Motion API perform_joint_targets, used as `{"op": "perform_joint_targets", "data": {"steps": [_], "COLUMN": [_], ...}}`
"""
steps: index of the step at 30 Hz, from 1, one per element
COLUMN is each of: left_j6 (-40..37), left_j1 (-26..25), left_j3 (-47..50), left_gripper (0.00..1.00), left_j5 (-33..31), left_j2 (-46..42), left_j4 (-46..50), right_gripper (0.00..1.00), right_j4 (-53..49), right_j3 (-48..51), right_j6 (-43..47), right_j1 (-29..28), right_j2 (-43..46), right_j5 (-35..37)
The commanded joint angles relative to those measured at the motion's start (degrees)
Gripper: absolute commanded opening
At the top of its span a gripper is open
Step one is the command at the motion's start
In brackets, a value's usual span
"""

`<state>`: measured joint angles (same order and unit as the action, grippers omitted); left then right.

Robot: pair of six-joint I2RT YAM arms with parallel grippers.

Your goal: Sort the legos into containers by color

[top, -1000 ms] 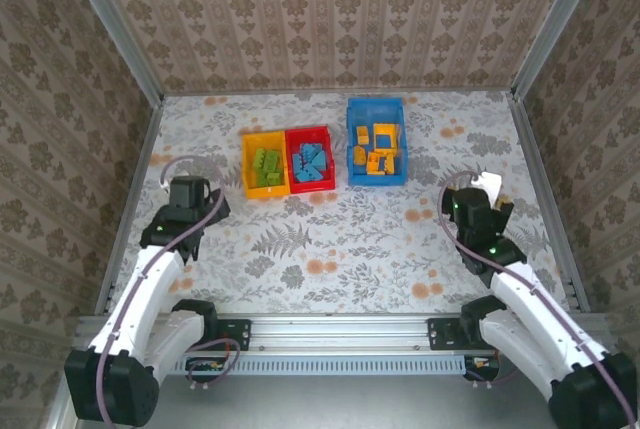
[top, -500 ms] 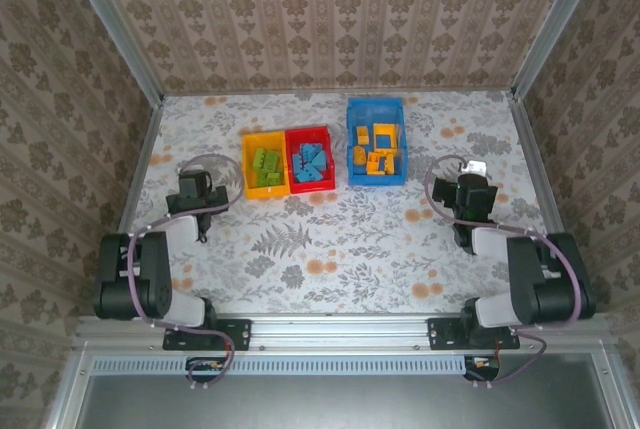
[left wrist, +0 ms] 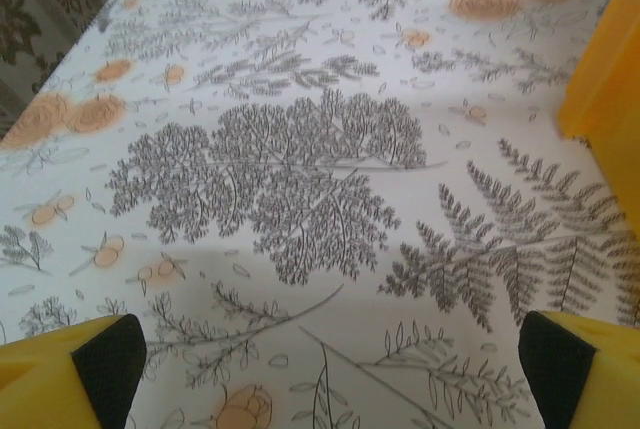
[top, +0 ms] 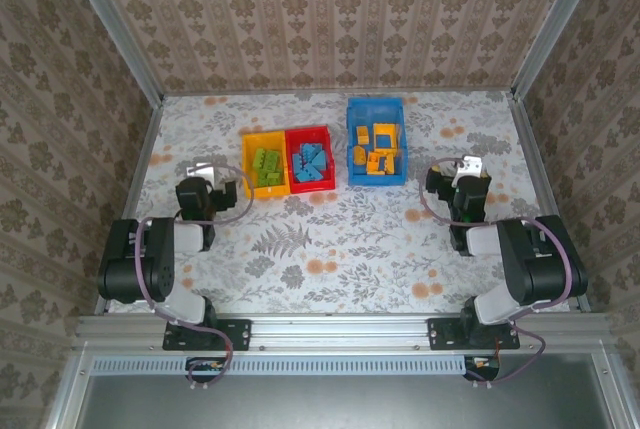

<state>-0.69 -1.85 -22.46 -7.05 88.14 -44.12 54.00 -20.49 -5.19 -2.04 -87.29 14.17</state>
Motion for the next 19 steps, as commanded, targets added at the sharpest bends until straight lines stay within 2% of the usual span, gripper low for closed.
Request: {"op": "perform_joint_targets", "data": {"steps": [1, 19], "left_j6": [-0.91, -0.19], "left_j1": [0.2, 1.23], "left_j3": [-0.39, 0.22], "left_gripper": [1.0, 1.0], "left_j5": [1.03, 2.48], "left_j2": [-0.15, -0.25], "left_j4": [-5.34, -6.43], "right_gripper": [1.0, 1.0], "right_j4": [-1.01, -0.64], "right_j3": [-0.95, -0.75], "right_j6": [0.8, 1.61], "right_j1": [-0.51, -0.78], "right_j2": [-0.63, -0.61], "right_j5": [1.51, 0.48]}}
